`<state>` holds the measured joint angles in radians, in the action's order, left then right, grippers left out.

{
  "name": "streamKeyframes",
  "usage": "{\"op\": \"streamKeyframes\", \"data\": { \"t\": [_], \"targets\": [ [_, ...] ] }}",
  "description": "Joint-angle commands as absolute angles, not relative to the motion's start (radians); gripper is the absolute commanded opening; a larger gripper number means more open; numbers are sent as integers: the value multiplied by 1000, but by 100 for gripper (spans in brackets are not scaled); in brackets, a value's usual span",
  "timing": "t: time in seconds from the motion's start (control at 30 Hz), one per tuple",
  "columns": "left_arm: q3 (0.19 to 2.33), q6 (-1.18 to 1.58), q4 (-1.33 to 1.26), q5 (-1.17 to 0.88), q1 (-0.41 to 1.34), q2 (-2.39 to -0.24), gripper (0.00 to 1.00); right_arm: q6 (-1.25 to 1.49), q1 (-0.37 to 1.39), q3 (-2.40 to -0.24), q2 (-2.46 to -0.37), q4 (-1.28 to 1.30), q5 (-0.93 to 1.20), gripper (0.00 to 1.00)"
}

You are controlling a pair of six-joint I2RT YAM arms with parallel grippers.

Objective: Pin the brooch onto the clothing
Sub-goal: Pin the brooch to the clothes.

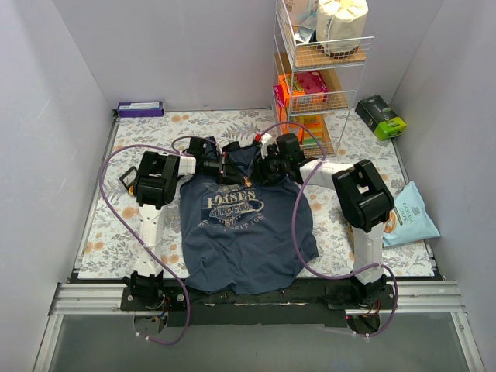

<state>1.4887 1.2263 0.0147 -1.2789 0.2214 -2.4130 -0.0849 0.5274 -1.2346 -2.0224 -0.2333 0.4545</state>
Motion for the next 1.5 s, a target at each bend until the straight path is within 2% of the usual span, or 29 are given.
{"op": "streamKeyframes", "data": {
  "t": [0.0,0.43,0.6,0.77,0.9,1.0,1.47],
  "targets": [
    [1476,1210,87,-1213,213,-2456,0,-115,546,-1270,-2037,-249,457,44],
    [1477,1213,87,-1215,212,-2445,0,-155,580,-1279,-2066,-201,364,43],
    [1477,1218,89,-1213,212,-2445,0,-160,587,-1278,-2072,-204,347,26],
    [1480,1227,87,-1210,212,-2444,0,-161,597,-1270,-2065,-212,342,18],
    [1479,1238,83,-1206,212,-2444,0,-163,603,-1261,-2060,-222,347,5],
    [1479,1244,81,-1203,212,-2445,0,-160,607,-1249,-2051,-230,351,1],
    [1485,1270,77,-1187,202,-2456,0,-156,632,-1206,-2010,-255,385,1]
  ]
}}
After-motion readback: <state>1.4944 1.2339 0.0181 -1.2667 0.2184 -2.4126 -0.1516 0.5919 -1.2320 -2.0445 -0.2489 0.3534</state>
